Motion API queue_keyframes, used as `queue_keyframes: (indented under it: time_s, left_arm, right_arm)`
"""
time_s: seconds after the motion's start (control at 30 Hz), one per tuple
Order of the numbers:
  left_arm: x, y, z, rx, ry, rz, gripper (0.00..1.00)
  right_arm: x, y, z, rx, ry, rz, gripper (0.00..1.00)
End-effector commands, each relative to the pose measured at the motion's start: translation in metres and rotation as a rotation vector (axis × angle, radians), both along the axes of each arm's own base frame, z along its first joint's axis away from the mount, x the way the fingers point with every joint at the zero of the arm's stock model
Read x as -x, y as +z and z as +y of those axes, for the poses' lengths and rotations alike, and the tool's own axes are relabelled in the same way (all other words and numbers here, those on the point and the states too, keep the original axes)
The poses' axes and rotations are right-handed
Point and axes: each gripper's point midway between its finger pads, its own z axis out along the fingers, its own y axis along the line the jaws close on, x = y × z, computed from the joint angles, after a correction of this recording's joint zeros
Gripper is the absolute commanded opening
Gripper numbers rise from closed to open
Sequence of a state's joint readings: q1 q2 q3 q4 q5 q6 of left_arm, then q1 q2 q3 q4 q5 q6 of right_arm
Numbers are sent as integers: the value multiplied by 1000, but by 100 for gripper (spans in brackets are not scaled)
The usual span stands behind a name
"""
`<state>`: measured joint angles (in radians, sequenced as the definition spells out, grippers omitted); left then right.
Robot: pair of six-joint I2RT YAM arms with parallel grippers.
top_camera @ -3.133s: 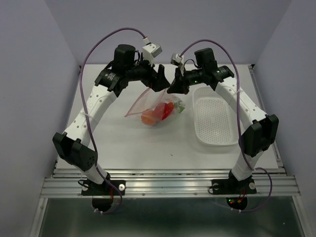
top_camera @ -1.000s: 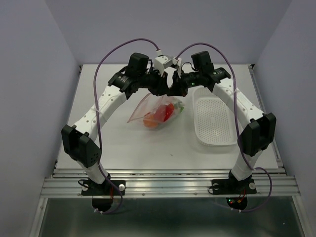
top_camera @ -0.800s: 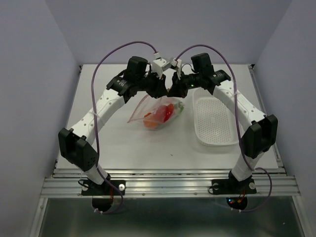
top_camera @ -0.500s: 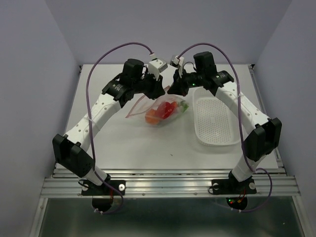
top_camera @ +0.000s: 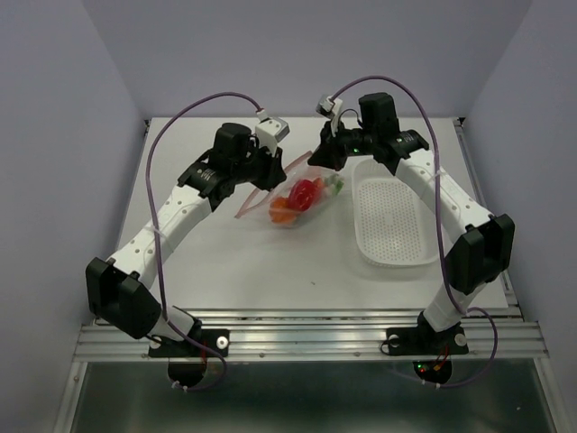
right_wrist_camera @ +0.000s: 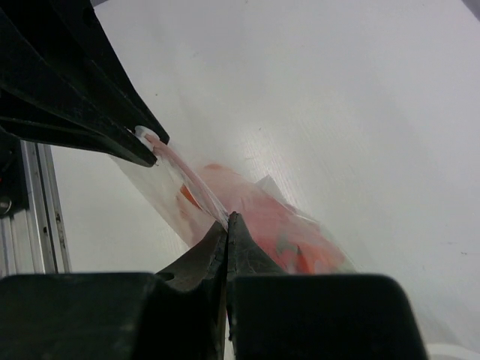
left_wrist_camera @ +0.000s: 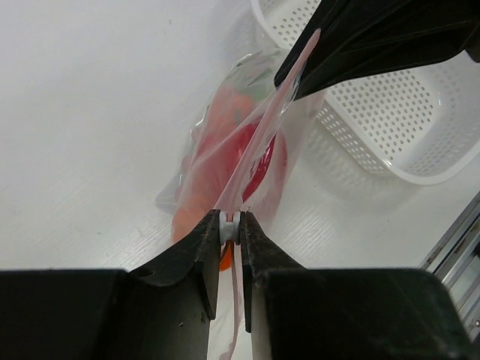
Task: Place the food in the zip-top bag and seal the zipper
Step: Zip the zipper food storage bag at the center of the board.
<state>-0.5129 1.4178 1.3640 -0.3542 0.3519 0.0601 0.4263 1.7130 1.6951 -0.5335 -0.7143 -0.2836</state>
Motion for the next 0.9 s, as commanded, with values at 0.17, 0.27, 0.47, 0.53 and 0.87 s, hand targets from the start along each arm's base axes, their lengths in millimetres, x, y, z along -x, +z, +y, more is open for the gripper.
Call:
queue_keyframes:
  time_s: [0.17,0.27,0.47,0.53,0.87]
  left_arm:
    - [16,-39,50,-117,156,126,0]
    - [20,-48,59,-135,191,146,0]
    - [29,-57,79,-148,287,167,0]
    - [32,-58,82,-148,302,171,0]
    - [34,-66,96,-143,372,181,0]
  right_arm:
    - [-53,57,-42,-67,-218,-228,1]
    - [-61,54,-45,-61,-238,-229,1]
    - [-77,57,-60,-79,-272,-235,1]
    - [-77,58,-58,-90,-263,-237,1]
    - [-78,62,-56,-133,-215,-234,1]
